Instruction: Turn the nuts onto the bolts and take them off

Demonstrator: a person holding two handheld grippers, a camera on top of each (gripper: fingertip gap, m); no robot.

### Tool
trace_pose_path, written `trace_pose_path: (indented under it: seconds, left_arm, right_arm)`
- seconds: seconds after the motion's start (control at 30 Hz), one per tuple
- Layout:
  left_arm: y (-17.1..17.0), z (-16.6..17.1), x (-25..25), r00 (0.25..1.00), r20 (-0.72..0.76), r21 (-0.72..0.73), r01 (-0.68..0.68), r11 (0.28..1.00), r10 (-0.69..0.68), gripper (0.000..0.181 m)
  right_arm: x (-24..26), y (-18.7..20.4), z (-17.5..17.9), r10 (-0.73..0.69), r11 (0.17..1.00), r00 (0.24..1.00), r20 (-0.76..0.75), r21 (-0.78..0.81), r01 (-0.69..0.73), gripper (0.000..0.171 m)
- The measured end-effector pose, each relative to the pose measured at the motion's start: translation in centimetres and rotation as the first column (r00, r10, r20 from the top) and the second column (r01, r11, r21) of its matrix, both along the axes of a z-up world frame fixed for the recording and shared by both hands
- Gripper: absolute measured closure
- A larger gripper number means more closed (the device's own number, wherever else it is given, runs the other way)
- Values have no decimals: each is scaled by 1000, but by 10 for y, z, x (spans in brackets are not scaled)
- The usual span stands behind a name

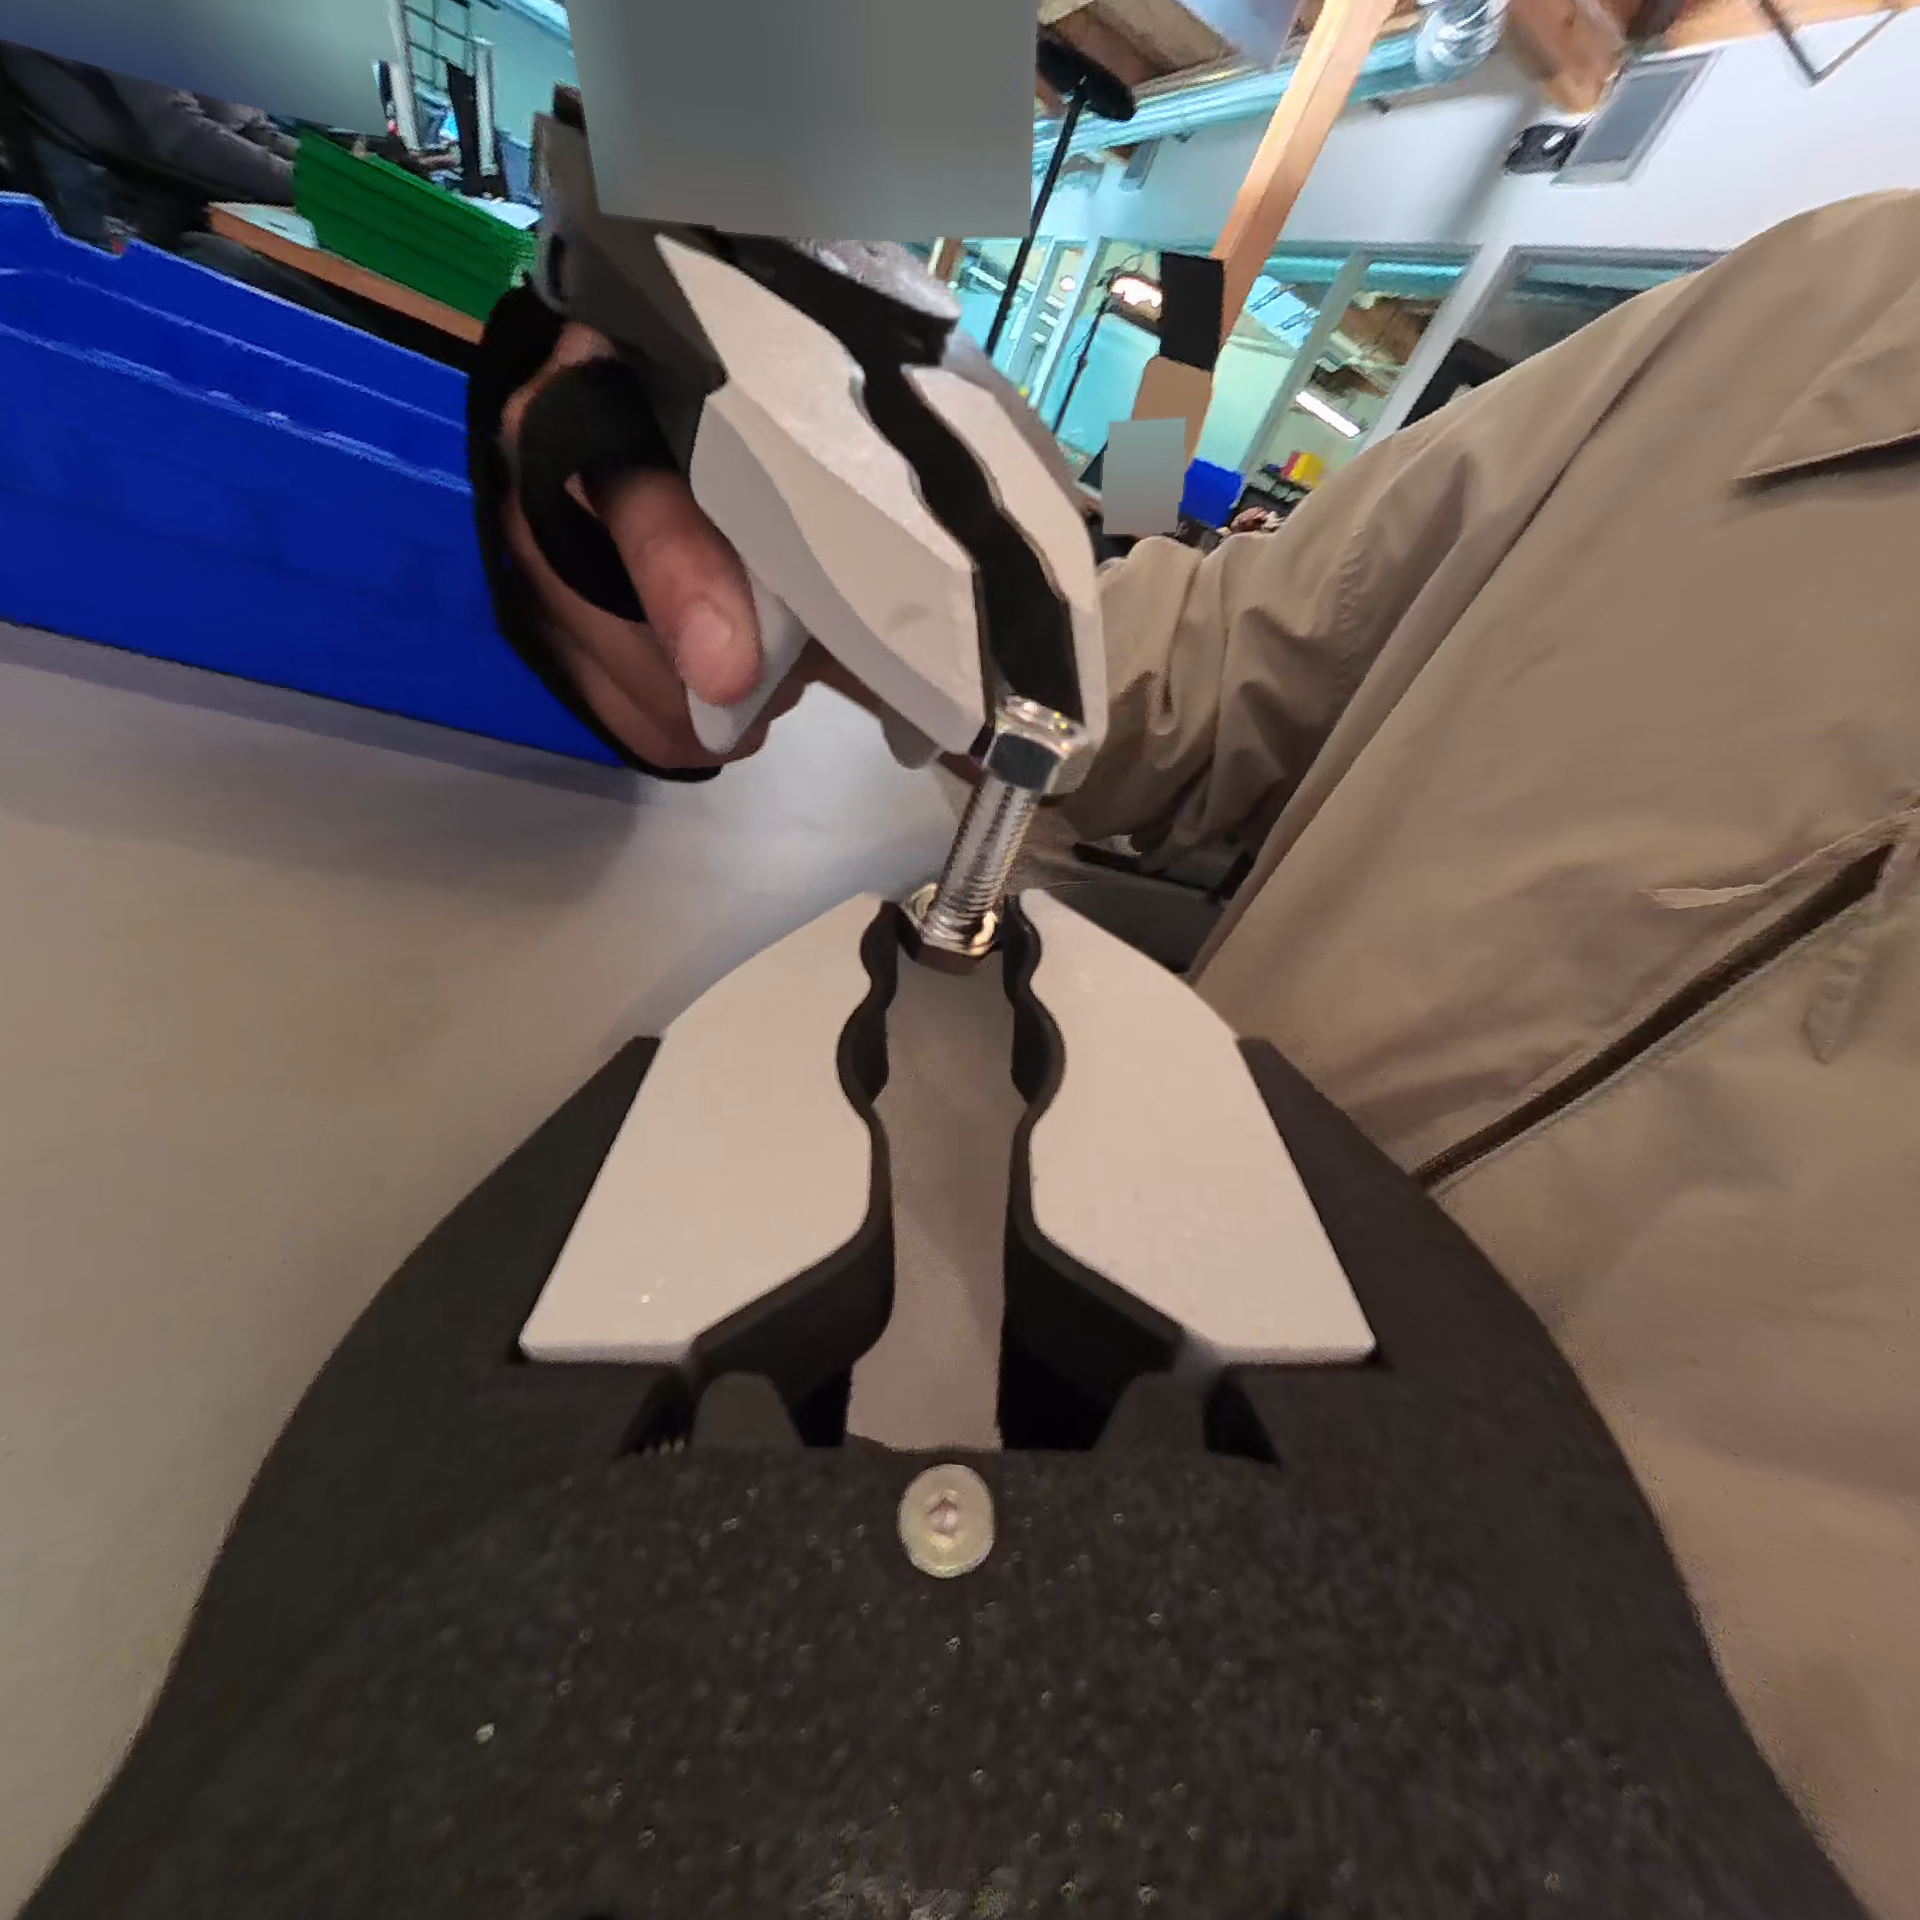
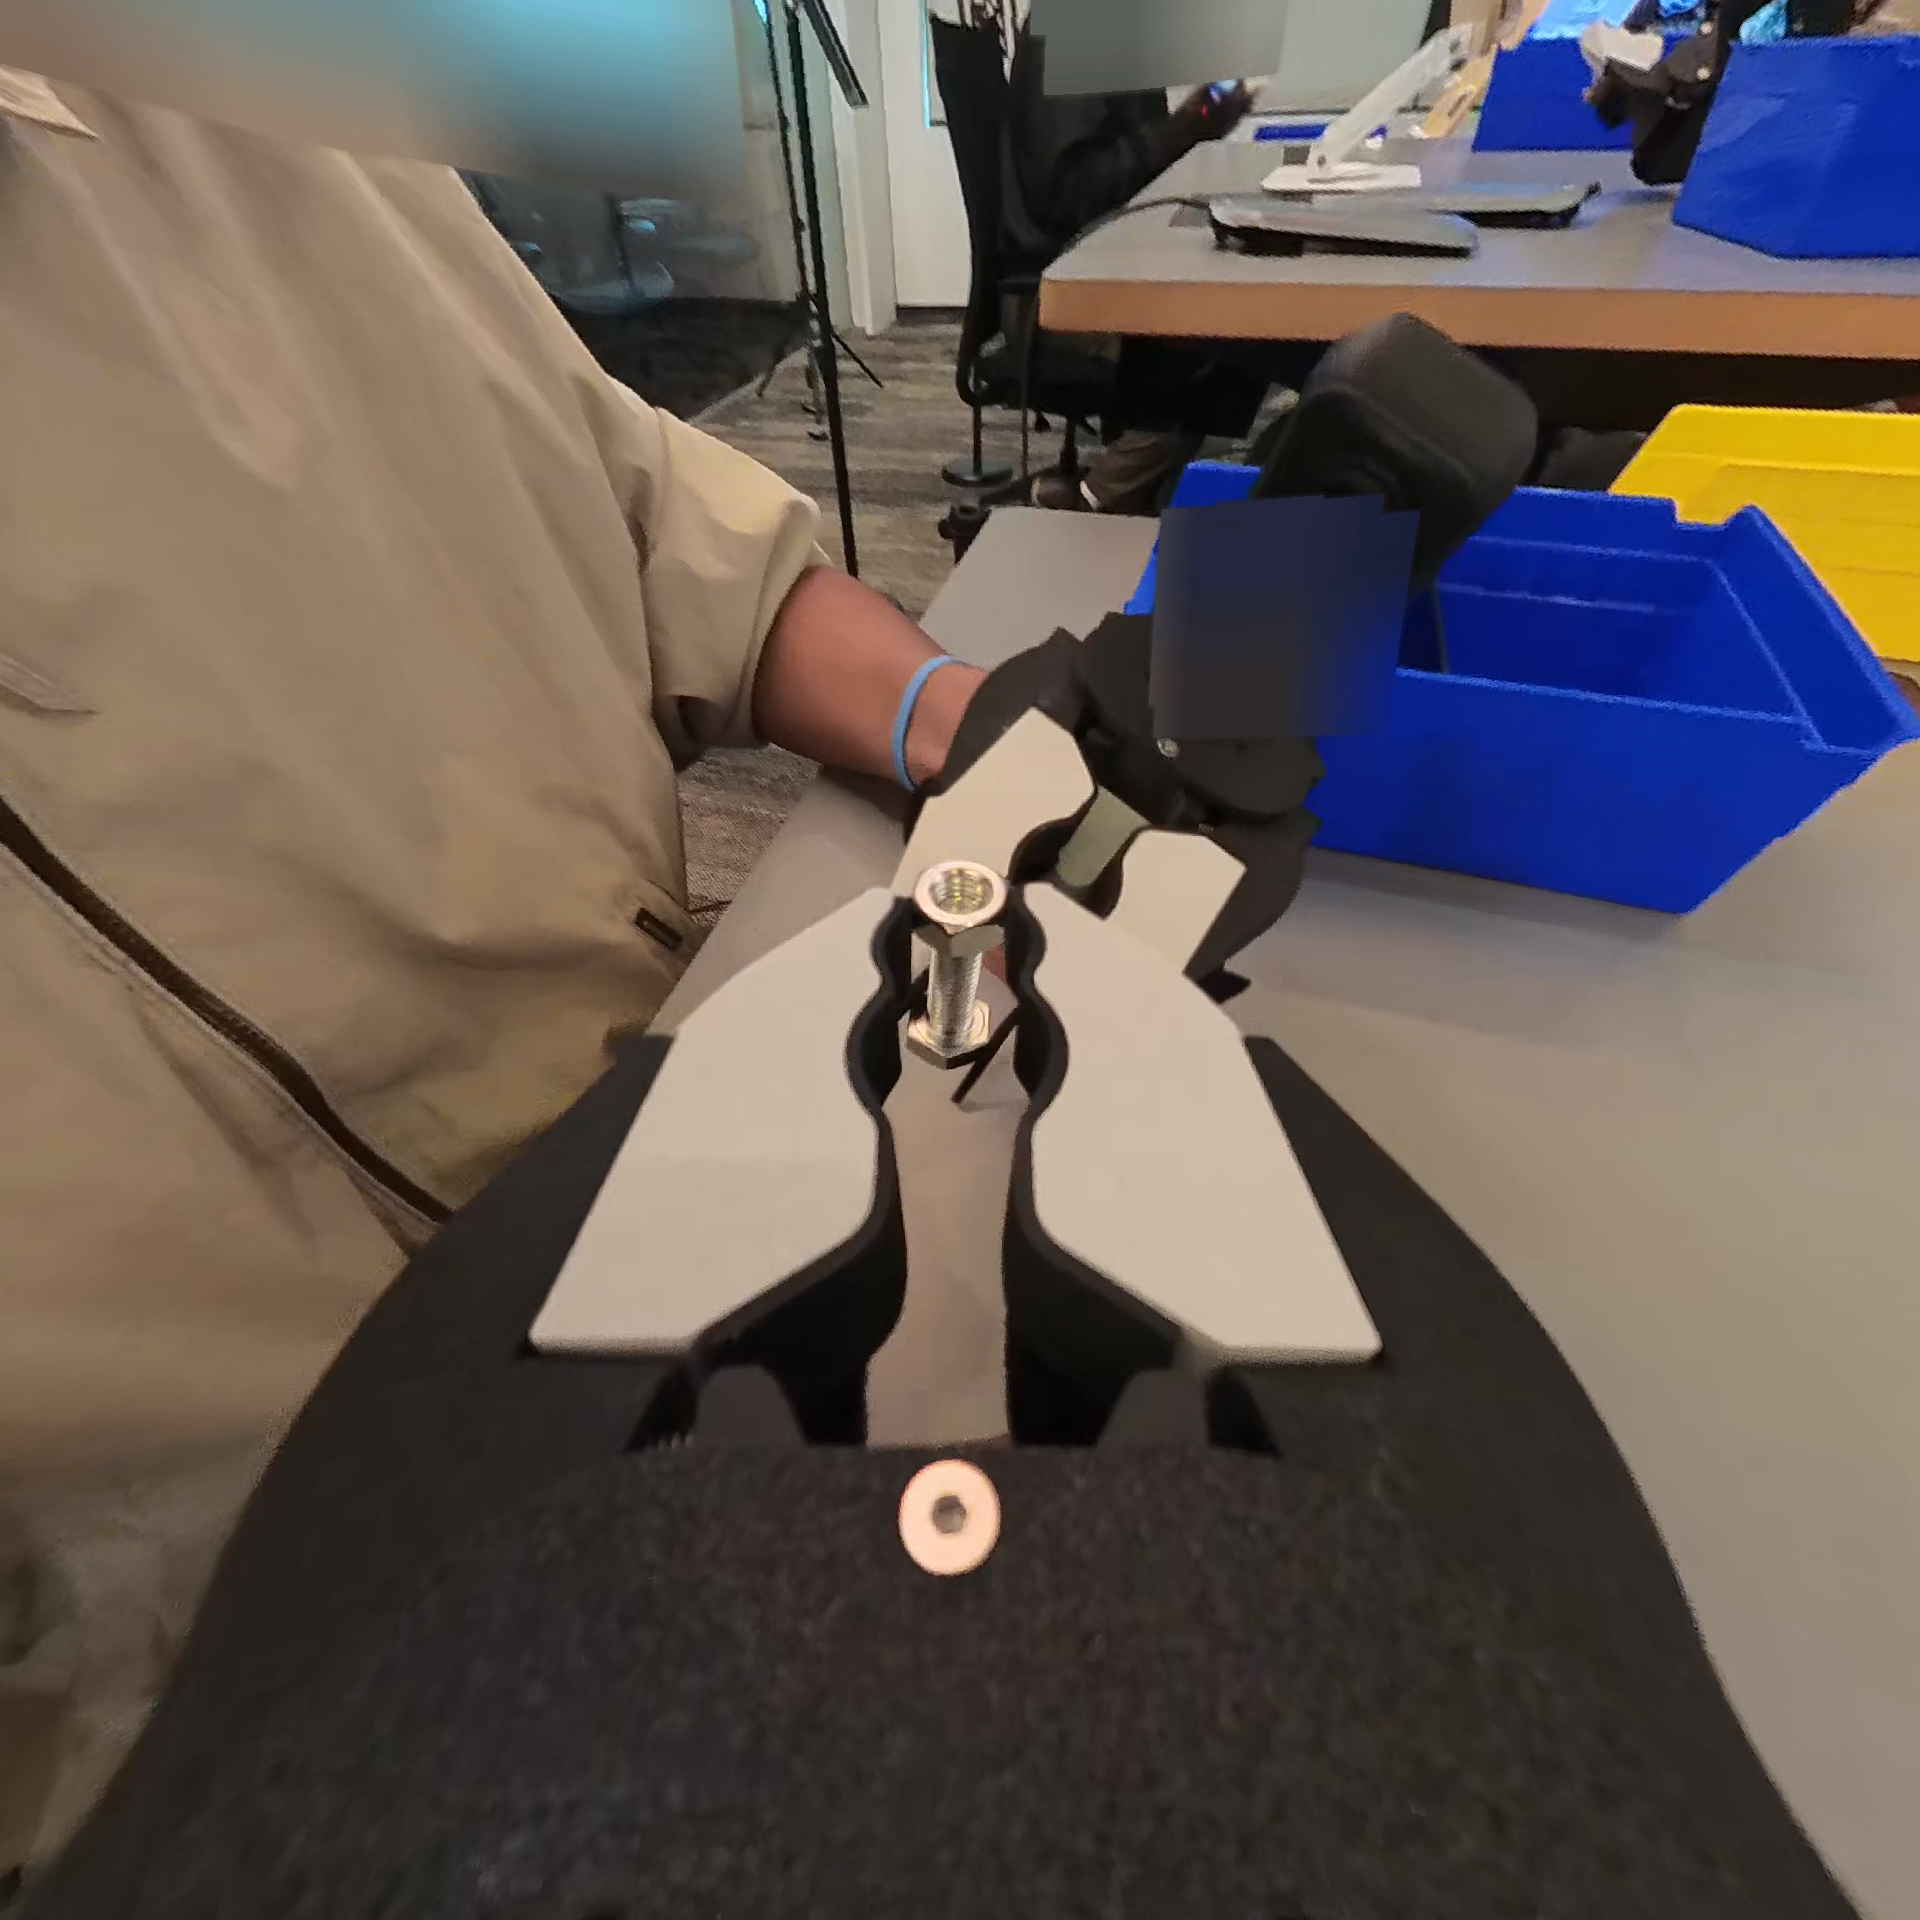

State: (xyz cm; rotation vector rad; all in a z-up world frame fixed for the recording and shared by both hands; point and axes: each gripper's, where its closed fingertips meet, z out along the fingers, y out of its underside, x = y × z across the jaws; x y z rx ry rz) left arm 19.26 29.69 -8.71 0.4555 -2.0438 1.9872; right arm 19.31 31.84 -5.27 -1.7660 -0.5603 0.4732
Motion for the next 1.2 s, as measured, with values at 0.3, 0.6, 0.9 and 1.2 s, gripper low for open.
trace_pose_path:
  seconds: [0.3,0.6,0.9,1.2]
  left_arm:
    - [6,-19,23,987,64,149,-154,977,146,162]
    - [15,-29,47,948,105,202,-315,927,300,162]
    - [20,-38,68,891,87,230,-452,862,445,163]
    - [25,-43,76,853,117,268,-520,811,508,163]
  right_arm:
    - [20,1,-17,-151,987,984,95,-49,156,154]
    - [42,7,-27,-380,925,923,61,15,380,154]
    - [61,15,-35,-605,796,792,84,59,602,154]
    - [70,17,-40,-722,690,684,101,38,723,153]
